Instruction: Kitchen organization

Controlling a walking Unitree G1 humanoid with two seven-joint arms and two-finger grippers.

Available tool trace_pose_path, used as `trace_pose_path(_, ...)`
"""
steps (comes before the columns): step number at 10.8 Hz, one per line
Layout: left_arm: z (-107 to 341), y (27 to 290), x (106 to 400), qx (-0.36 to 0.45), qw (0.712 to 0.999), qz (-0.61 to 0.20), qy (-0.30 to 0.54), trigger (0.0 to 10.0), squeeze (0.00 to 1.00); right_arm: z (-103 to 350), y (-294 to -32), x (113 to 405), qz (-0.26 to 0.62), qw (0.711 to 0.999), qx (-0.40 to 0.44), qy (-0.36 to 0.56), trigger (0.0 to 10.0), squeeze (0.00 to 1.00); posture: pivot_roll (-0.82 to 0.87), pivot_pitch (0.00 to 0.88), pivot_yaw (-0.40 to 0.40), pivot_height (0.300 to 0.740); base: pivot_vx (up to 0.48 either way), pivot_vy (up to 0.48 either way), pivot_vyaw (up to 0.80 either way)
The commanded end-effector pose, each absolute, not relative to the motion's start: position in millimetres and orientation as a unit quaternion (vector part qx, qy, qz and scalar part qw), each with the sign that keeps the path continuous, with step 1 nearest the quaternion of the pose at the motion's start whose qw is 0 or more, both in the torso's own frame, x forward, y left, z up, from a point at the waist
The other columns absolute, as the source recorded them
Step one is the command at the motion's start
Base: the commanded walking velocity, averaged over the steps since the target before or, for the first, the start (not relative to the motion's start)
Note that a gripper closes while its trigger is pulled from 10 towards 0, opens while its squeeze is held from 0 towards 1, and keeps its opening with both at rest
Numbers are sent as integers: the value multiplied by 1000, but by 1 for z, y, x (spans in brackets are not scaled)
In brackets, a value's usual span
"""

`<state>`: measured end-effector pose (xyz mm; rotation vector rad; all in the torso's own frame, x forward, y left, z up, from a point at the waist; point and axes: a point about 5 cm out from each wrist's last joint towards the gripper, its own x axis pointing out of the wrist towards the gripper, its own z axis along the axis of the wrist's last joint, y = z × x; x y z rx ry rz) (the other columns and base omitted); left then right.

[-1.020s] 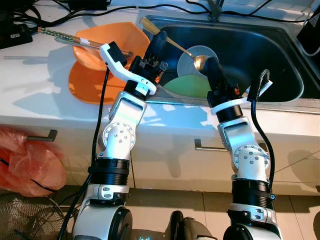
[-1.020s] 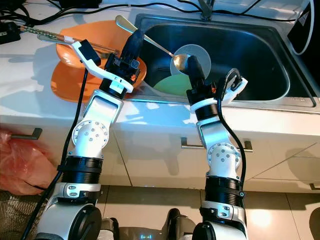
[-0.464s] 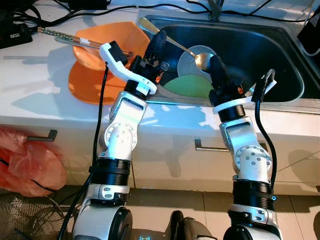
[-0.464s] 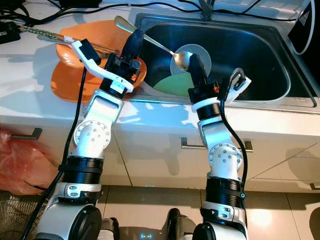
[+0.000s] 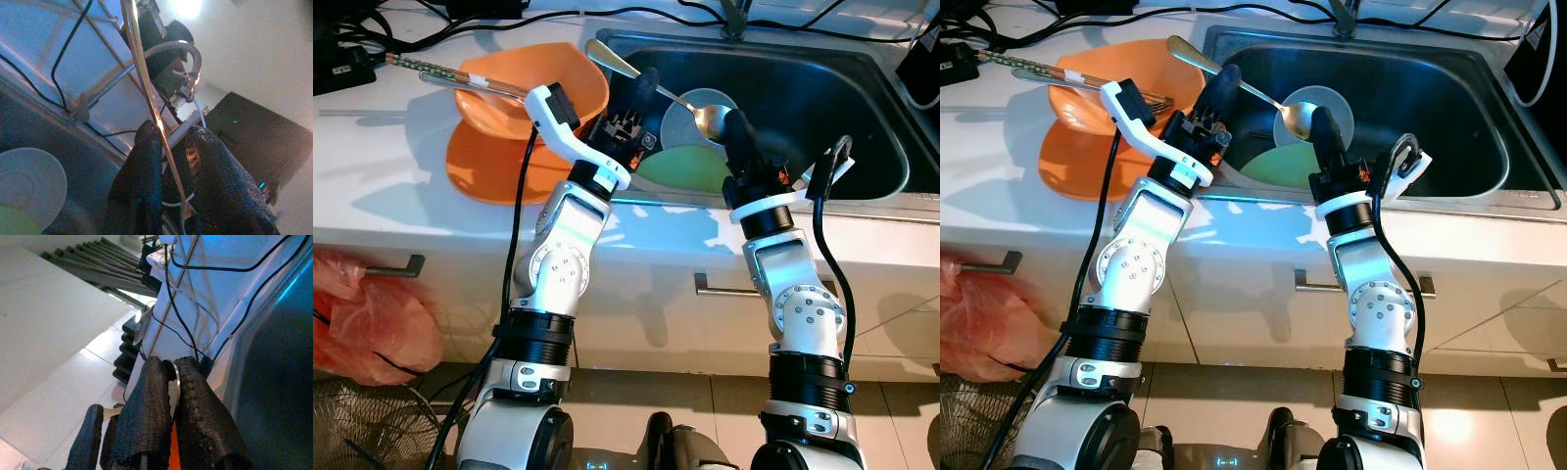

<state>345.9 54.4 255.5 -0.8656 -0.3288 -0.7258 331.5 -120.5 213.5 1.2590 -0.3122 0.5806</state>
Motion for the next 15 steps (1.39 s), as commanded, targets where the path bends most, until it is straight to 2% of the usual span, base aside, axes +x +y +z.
trace_pose_path(1,263,18,333,-428,802,-390,-147,10000,0,212,-119,330,260,740,604,-143,10000,0,102,177,-44,740,0,0,0)
trace_pose_path(4,261,14,330,-425,797,-405,-140,10000,0,220,-129,333,240,712,638,-166,10000,0,100,175,-41,740,0,0,0)
trace_pose_path(5,261,14,329,-424,797,-408,-140,10000,0,223,-134,335,230,710,642,-177,10000,0,101,173,-41,740,0,0,0)
trace_pose_path(6,261,14,328,-418,798,-412,-139,10000,0,221,-147,342,172,713,654,-184,10000,0,106,168,-41,740,0,0,0)
trace_pose_path(7,260,13,328,-415,799,-413,-139,10000,0,221,-153,345,153,716,654,-190,10000,0,106,168,-41,740,0,0,0)
trace_pose_path(8,260,13,327,-413,800,-414,-138,10000,0,220,-157,346,136,719,654,-193,4000,0,105,163,-41,740,0,0,0)
trace_pose_path(9,258,14,327,-406,805,-410,-136,10000,0,215,-168,351,85,753,625,-187,2157,0,102,159,-40,740,0,0,0)
trace_pose_path(10,256,16,328,-374,825,-399,-138,10000,0,213,-172,353,62,788,585,-182,10000,0,103,156,-40,740,0,0,0)
trace_pose_path(11,256,19,330,-311,860,-376,-149,10000,0,213,-174,354,51,813,550,-182,10000,0,100,156,-40,740,0,0,0)
trace_pose_path(12,257,26,331,-252,887,-350,-166,10000,0,213,-176,355,38,822,538,-183,10000,0,106,157,-41,740,0,0,0)
trace_pose_path(15,255,38,332,-134,922,-301,-204,10000,0,215,-175,356,29,847,495,-192,10000,0,115,164,-44,740,0,0,0)
